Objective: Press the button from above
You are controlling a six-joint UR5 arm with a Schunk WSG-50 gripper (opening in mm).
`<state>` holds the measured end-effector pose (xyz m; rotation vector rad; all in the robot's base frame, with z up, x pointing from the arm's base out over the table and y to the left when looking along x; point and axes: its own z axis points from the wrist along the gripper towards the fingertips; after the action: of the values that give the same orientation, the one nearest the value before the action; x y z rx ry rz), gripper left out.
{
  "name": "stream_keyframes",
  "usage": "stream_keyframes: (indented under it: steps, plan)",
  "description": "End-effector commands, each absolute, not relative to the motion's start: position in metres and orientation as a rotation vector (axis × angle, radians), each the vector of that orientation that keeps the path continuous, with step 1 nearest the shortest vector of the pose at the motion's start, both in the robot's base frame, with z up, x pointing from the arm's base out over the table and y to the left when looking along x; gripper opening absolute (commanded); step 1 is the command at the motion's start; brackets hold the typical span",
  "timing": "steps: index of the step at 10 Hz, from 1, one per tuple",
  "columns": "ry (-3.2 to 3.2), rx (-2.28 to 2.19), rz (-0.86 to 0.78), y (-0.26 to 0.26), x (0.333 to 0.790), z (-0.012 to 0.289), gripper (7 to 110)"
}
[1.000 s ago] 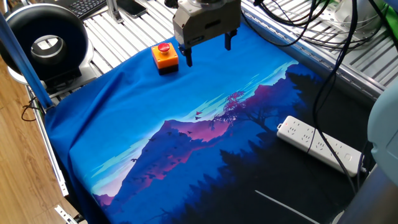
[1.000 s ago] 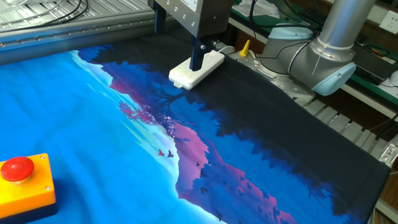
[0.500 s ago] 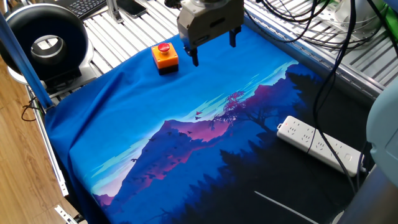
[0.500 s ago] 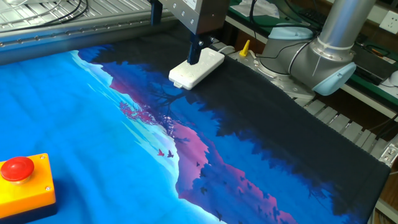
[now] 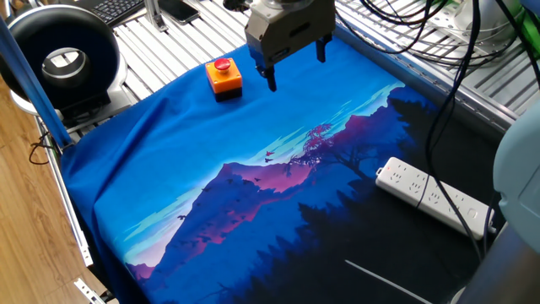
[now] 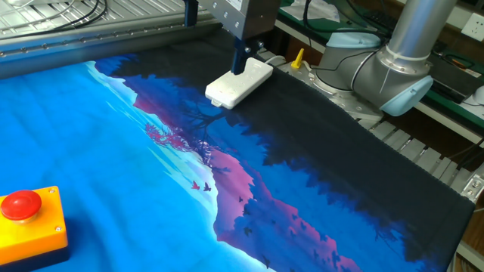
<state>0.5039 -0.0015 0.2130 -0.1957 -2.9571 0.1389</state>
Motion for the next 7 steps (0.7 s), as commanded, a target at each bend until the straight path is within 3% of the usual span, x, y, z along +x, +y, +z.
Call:
stream_keyframes:
  steps: [1, 7]
  plan:
    - [-2.955, -0.222, 0.070, 0.009, 0.504, 0.213, 7]
    - [-2.994, -0.235, 0.038, 0.010, 0.515, 0.212, 7]
